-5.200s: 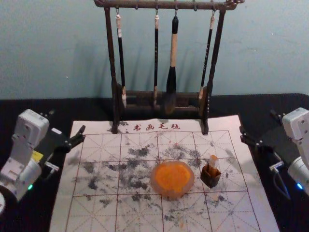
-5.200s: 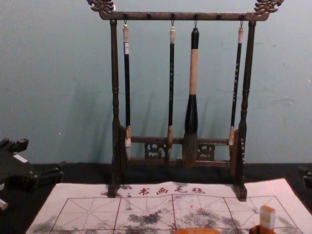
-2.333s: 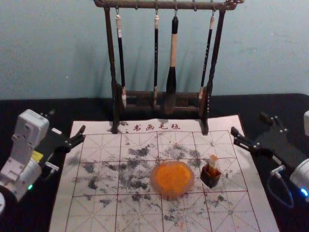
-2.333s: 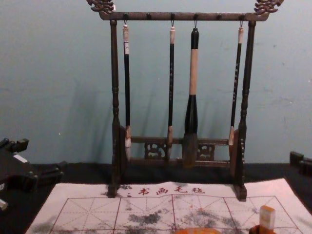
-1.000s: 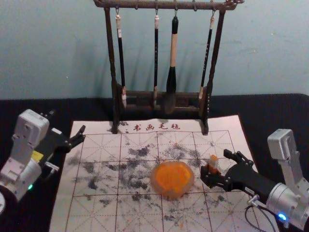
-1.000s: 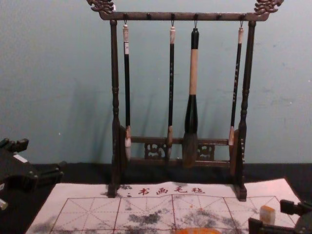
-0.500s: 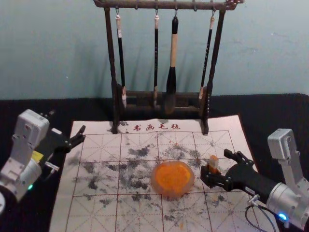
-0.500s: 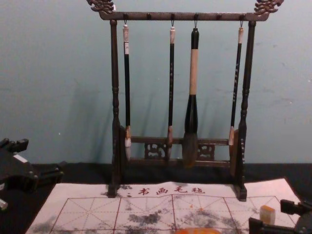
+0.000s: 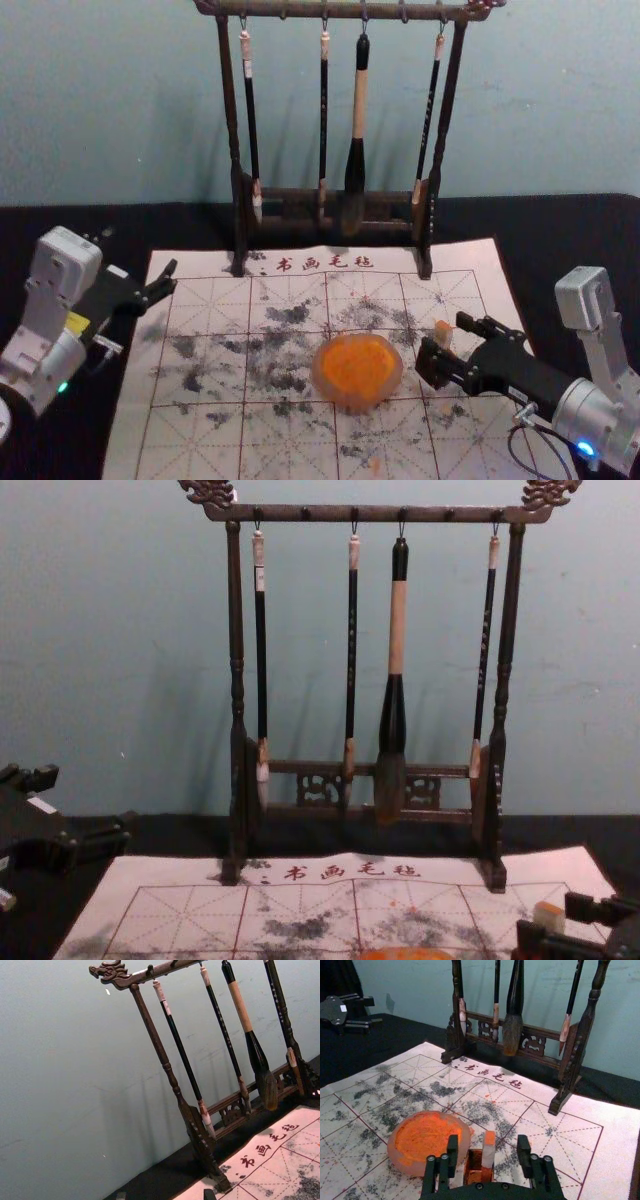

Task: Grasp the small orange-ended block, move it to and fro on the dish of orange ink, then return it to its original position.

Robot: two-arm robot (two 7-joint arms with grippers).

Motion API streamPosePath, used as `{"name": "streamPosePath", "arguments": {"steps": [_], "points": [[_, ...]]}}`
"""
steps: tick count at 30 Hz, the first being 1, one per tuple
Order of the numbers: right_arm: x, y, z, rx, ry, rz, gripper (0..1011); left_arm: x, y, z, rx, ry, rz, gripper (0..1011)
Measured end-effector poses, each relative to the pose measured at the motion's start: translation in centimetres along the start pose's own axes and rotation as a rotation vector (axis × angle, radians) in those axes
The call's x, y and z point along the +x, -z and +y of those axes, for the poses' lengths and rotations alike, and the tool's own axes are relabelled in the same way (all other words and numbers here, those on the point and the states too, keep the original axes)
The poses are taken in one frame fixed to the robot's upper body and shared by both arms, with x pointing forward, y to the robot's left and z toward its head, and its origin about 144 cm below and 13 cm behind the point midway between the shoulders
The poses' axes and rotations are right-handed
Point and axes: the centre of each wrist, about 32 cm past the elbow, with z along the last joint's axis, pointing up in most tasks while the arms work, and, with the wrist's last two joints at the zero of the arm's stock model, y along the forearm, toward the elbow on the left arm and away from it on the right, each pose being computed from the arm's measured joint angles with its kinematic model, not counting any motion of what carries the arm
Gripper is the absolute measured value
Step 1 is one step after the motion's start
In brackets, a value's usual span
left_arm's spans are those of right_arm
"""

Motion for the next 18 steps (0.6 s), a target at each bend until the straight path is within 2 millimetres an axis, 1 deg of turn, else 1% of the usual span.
{"name": "streamPosePath", "arguments": {"steps": [1, 2, 4, 5, 6, 8, 10, 11, 12, 13, 14, 15, 18], "points": [[0.0, 0.0, 0.0, 0.0, 0.0, 0.0, 706, 0.0, 0.0, 0.0, 0.0, 0.0, 0.0, 1001], [0.0, 0.0, 0.0, 0.0, 0.0, 0.0, 650, 0.0, 0.0, 0.0, 0.0, 0.0, 0.0, 1001], [0.01, 0.0, -0.01, 0.0, 0.0, 0.0, 606, 0.0, 0.0, 0.0, 0.0, 0.0, 0.0, 1001], [0.01, 0.0, -0.01, 0.0, 0.0, 0.0, 544, 0.0, 0.0, 0.0, 0.0, 0.0, 0.0, 1001], [0.01, 0.0, -0.01, 0.0, 0.001, 0.0, 533, 0.0, 0.0, 0.0, 0.0, 0.0, 0.0, 1001], [0.01, 0.0, -0.01, 0.001, 0.001, 0.0, 447, 0.0, 0.0, 0.0, 0.0, 0.0, 0.0, 1001], [0.01, 0.0, -0.01, 0.001, 0.001, 0.0, 399, 0.0, 0.0, 0.0, 0.0, 0.0, 0.0, 1001], [0.01, 0.0, -0.01, 0.001, 0.001, 0.0, 343, 0.0, 0.0, 0.0, 0.0, 0.0, 0.0, 1001], [0.01, 0.0, -0.01, 0.001, 0.001, 0.0, 330, 0.0, 0.0, 0.0, 0.0, 0.0, 0.0, 1002], [0.01, 0.0, -0.01, 0.001, 0.001, 0.0, 279, 0.0, 0.0, 0.0, 0.0, 0.0, 0.0, 1001], [0.01, 0.0, -0.01, 0.001, 0.001, 0.0, 279, 0.0, 0.0, 0.0, 0.0, 0.0, 0.0, 1002], [0.01, 0.0, -0.01, 0.001, 0.001, 0.0, 222, 0.0, 0.0, 0.0, 0.0, 0.0, 0.0, 1002], [0.01, 0.0, -0.01, 0.001, 0.001, 0.0, 144, 0.0, 0.0, 0.0, 0.0, 0.0, 0.0, 1002]]}}
